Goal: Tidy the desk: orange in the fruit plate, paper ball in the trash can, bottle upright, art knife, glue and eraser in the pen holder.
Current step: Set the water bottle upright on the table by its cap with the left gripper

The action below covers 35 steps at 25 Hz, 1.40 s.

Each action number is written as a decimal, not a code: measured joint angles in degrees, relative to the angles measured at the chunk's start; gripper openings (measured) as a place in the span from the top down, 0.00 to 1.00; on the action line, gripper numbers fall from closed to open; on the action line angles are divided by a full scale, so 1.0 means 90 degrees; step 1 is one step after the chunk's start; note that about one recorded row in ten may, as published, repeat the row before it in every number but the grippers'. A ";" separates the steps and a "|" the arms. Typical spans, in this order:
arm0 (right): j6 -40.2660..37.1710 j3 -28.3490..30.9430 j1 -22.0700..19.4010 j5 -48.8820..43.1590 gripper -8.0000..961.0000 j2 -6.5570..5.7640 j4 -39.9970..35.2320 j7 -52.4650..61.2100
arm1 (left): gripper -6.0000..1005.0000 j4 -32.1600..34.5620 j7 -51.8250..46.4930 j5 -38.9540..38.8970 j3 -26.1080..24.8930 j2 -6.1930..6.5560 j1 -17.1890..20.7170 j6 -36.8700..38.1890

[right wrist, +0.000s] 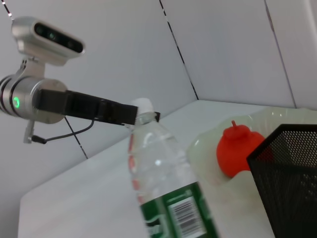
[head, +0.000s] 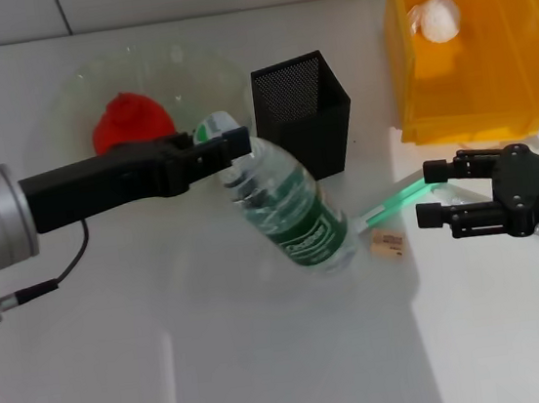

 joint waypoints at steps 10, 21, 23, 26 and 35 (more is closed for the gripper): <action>-0.0081 0.0024 0.0322 0.0056 0.24 0.0143 0.0024 0.0118 | 0.55 -0.1414 0.2902 -0.1610 -0.1415 0.0004 0.0402 0.1834; -0.0602 -0.0505 0.0486 0.0142 0.24 0.0242 0.0164 0.0028 | 0.55 -0.3327 0.6131 -0.0843 -0.3372 0.0105 0.0205 0.4063; -0.0659 -0.0763 0.0522 0.0142 0.24 0.0254 0.0169 -0.0027 | 0.55 -0.3415 0.6225 -0.0689 -0.3540 0.0119 0.0174 0.4154; -0.0675 -0.0958 0.0572 0.0142 0.24 0.0306 0.0178 -0.0088 | 0.55 -0.3516 0.6431 -0.0422 -0.3775 0.0156 0.0139 0.4274; -0.0529 -0.0912 0.0816 0.0264 0.24 0.0351 0.0949 -0.0825 | 0.55 -0.4068 0.6757 -0.0306 -0.3840 0.0427 -0.0014 0.4334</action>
